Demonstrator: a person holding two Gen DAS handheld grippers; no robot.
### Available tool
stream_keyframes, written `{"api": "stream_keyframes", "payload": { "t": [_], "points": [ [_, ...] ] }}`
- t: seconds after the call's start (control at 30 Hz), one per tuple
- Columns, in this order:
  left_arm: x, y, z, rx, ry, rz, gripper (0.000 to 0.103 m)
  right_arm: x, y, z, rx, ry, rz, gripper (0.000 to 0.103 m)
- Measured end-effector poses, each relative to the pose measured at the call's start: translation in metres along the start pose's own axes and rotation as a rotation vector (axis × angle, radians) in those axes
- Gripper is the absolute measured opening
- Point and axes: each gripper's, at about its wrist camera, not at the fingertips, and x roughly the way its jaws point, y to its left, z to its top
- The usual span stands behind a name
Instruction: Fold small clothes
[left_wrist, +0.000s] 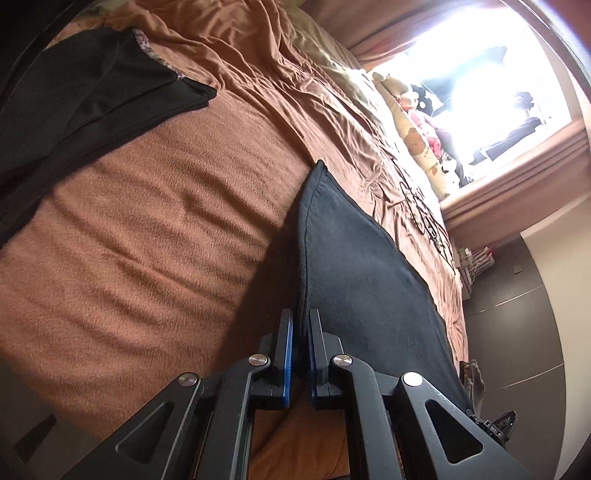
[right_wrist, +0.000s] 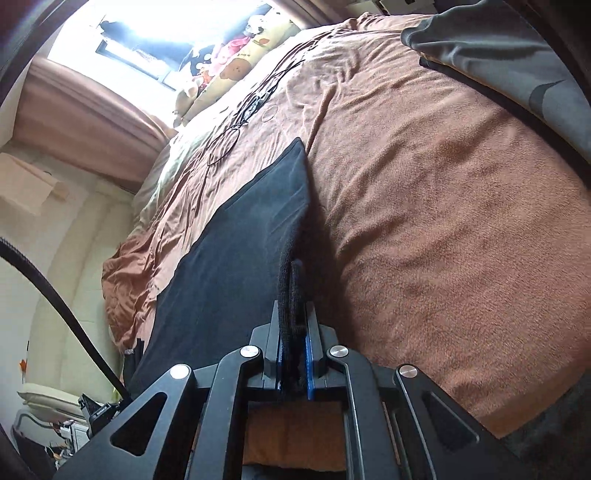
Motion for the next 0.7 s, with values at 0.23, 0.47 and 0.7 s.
{"api": "stream_keyframes", "payload": {
  "t": [0.23, 0.47, 0.7],
  "points": [
    [-0.006, 0.010, -0.029, -0.011, 0.014, -0.018, 0.007, -0.001, -0.005, -0.010, 0.040, 0.052, -0.070, 0.009],
    [0.014, 0.018, -0.041, -0.050, 0.039, -0.008, 0.011, -0.044, 0.025, -0.007, -0.045, -0.009, -0.183, 0.013],
    [0.023, 0.025, -0.052, -0.077, 0.034, -0.035, 0.052, -0.068, 0.084, -0.020, -0.160, -0.061, -0.149, 0.067]
  ]
}}
